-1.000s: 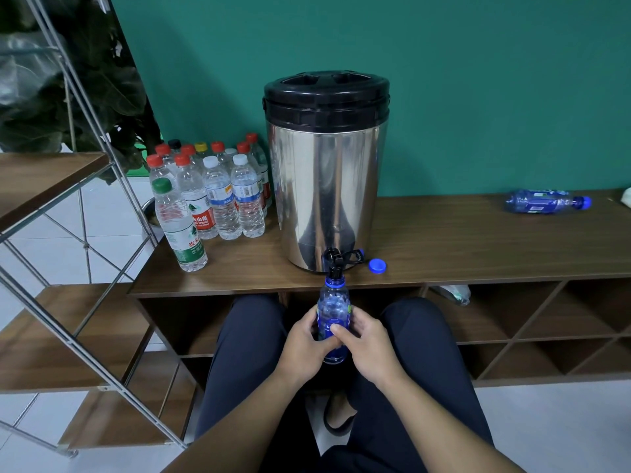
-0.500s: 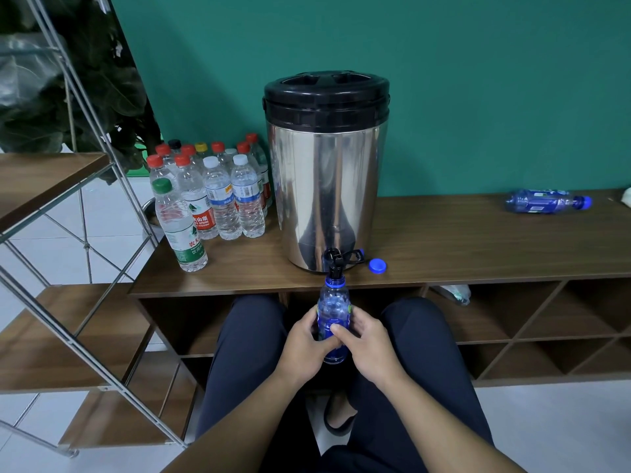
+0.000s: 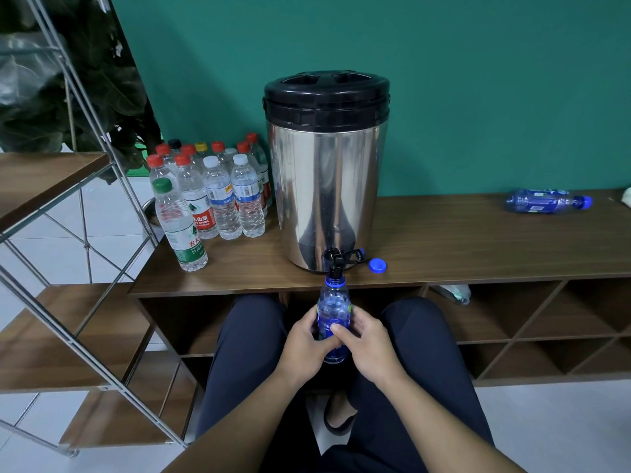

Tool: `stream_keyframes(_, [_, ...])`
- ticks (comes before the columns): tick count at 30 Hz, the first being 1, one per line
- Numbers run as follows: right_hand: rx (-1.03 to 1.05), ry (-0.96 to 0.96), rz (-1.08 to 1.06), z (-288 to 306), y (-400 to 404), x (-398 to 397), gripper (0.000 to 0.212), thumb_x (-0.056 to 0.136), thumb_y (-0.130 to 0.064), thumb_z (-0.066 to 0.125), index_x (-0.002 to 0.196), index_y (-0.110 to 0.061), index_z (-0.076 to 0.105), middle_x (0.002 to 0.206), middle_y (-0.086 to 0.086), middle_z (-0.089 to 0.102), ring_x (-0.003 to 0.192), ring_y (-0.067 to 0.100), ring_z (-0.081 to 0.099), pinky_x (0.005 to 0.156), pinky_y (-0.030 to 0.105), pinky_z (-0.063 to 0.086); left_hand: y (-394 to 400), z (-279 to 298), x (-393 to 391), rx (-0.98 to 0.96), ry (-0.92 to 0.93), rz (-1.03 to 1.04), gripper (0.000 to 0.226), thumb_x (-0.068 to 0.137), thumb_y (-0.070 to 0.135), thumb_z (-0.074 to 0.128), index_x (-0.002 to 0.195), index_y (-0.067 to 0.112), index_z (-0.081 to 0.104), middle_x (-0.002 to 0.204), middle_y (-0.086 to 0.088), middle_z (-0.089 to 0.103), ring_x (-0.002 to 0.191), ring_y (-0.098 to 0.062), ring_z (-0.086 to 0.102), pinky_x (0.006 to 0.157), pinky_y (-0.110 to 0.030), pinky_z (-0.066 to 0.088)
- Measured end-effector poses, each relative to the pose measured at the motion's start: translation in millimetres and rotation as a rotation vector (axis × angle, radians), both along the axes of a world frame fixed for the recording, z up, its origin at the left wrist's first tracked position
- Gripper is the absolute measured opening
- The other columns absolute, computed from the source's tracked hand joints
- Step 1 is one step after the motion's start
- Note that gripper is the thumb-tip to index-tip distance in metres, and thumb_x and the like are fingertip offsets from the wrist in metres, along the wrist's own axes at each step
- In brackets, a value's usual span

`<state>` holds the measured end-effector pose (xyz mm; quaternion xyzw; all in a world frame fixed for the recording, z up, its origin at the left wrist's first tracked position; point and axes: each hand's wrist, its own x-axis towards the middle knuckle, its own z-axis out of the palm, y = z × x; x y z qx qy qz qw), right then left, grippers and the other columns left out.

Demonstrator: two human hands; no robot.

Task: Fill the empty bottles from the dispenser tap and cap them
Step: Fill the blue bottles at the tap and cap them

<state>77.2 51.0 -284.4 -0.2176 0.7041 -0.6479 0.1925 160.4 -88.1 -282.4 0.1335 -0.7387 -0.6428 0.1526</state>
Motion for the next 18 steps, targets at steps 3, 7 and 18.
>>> stream_keyframes(3, [0.008,0.008,0.002,-0.2,0.4,0.1,0.041,0.104,-0.003,0.074,0.137,-0.026,0.074,0.125,-0.006,0.082,0.122,0.013,0.077,0.11,0.043,0.06,-0.3,-0.2,-0.3,-0.008,0.007,0.0,0.057,0.092,-0.001,0.084,0.14,0.027,0.071,0.127,0.003,0.081,0.12,-0.018,0.076,0.109,-0.042,0.06])
stream_keyframes(7, [0.011,0.005,0.002,0.0,0.2,-0.1,0.041,0.104,-0.005,0.075,0.139,-0.026,0.073,0.126,-0.007,0.082,0.122,0.012,0.077,0.111,0.043,0.06,-0.1,0.4,0.2,-0.005,0.008,0.0,0.057,0.092,-0.001,0.084,0.141,0.027,0.071,0.127,0.003,0.08,0.12,-0.018,0.076,0.109,-0.042,0.06])
stream_keyframes(18, [0.019,0.032,-0.011,-1.3,0.1,-0.3,0.039,0.103,-0.004,0.075,0.135,-0.027,0.075,0.124,-0.007,0.083,0.121,0.012,0.077,0.111,0.045,0.059,1.8,6.3,2.0,-0.014,0.027,-0.01,0.054,0.093,0.0,0.084,0.139,0.026,0.071,0.126,0.005,0.081,0.119,-0.015,0.076,0.107,-0.034,0.06])
